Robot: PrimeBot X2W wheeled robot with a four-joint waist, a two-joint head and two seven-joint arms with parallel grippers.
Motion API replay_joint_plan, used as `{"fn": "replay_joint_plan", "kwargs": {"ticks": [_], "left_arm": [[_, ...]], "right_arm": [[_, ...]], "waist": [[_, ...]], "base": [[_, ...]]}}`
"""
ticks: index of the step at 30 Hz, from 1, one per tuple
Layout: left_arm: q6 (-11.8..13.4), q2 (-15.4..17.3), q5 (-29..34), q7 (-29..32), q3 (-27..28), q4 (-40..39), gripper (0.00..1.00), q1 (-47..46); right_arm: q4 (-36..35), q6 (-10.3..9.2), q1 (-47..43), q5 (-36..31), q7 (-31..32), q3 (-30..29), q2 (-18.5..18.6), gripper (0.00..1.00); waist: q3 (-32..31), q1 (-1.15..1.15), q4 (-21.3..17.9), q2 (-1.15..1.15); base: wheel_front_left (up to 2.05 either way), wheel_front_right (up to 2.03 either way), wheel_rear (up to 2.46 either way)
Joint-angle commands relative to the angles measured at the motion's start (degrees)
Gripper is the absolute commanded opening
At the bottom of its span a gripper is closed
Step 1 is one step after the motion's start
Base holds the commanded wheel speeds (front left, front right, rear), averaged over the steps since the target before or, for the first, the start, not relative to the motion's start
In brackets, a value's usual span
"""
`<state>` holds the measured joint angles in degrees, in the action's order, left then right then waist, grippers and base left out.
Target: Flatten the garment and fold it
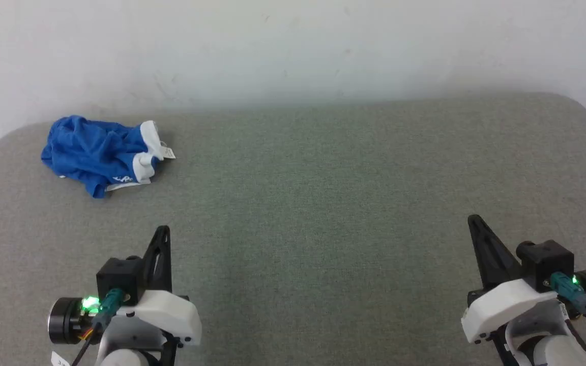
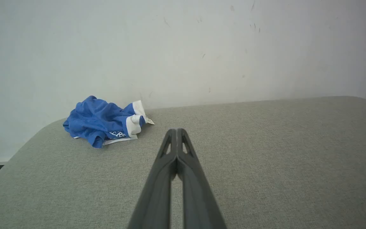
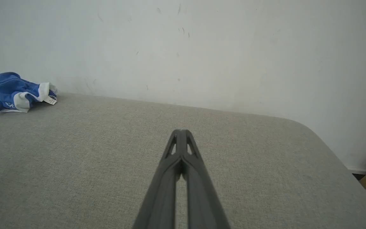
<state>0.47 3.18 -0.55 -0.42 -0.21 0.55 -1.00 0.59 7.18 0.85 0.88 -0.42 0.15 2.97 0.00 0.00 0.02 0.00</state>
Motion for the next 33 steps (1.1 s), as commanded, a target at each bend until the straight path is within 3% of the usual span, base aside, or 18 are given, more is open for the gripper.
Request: {"fn": "replay_joint_plan", "kwargs": {"ticks": [1,33], "left_arm": [[-0.46,-0.30,0.53,0.39,0.21,-0.52,0.00,0.99],[-0.47,-0.30,0.55,0.42,0.21,-0.55,0.00,1.00]], "right_arm": [[-0.56,0.31,-0.84,-0.86,0.39,-0.15,-0.09,0.00],[-0.59,0.31,-0.85,-0.88,0.42,-0.15,-0.10,0.00]], "waist": [[0.00,0.00,-0.01,0.00],[0.00,0.00,-0.02,0.00]], "base": [[0.00,0.00,0.00],[0.00,0.00,0.00]]}}
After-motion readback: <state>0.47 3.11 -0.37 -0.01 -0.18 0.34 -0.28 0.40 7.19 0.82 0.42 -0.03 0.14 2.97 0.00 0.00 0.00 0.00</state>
